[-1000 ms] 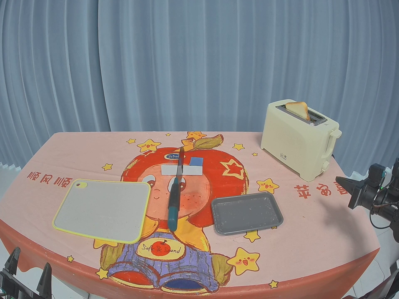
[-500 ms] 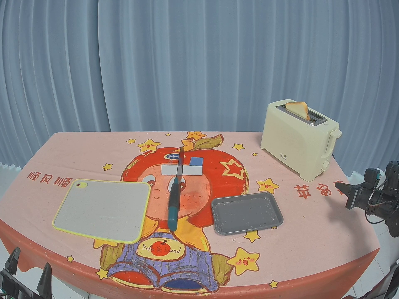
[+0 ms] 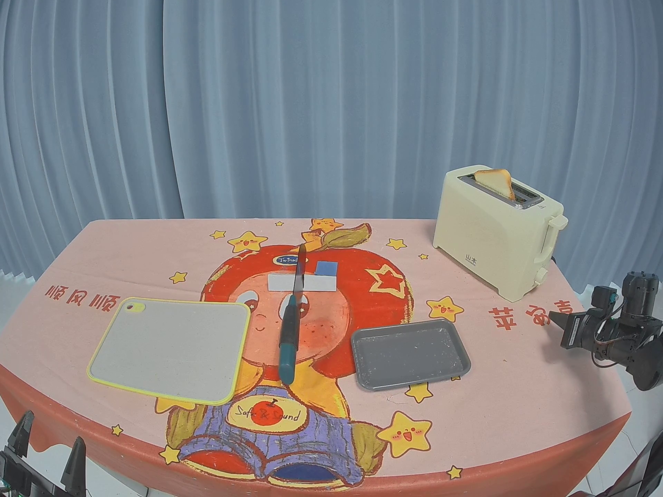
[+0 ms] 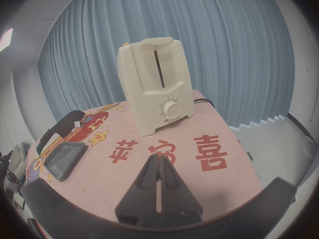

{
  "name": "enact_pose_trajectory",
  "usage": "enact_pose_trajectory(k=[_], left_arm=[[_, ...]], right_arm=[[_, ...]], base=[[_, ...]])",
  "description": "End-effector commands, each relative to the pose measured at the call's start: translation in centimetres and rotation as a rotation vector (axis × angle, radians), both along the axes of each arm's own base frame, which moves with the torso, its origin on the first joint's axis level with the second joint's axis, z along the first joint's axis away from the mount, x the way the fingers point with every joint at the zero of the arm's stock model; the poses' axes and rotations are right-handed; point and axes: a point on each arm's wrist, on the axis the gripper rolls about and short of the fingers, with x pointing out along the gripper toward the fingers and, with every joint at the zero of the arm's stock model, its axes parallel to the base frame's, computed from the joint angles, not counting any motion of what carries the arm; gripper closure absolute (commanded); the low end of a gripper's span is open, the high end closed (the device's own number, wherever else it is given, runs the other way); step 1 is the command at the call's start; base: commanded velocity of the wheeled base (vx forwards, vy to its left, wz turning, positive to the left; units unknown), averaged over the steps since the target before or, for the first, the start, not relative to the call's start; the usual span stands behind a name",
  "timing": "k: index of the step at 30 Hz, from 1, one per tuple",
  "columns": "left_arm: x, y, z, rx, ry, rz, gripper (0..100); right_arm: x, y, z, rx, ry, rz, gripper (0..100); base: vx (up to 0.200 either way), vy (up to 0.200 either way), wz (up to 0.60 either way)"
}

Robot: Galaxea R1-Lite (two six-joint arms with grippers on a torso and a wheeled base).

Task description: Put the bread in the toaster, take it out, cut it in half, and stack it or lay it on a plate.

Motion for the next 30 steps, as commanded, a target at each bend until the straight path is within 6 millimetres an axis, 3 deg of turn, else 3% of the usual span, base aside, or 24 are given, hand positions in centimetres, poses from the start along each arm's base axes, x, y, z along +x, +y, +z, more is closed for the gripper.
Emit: enact_pose_trajectory(k=[1, 12, 23, 30], left_arm=[[0.0, 0.0, -0.5, 0.000, 0.001, 0.002, 0], [0.0, 0.0, -0.5, 0.000, 0.001, 0.000, 0], [0.0, 0.0, -0.5, 0.000, 0.001, 0.000, 0], [0.0, 0.0, -0.5, 0.000, 0.001, 0.000, 0]], right_arm=[[0.6, 0.2, -0.6, 0.002, 0.022, -0.015, 100], [1.8, 0.9, -0.6, 0.053, 0.024, -0.082, 100], [3.3, 0.5, -2.9, 0.078, 0.006, -0.127, 100], [3.8, 0.4, -3.2, 0.103, -0.030, -0.136, 100]], base=[[0.000, 0.000, 0.00], [0.000, 0.000, 0.00], [0.000, 0.000, 0.00], [0.000, 0.000, 0.00]])
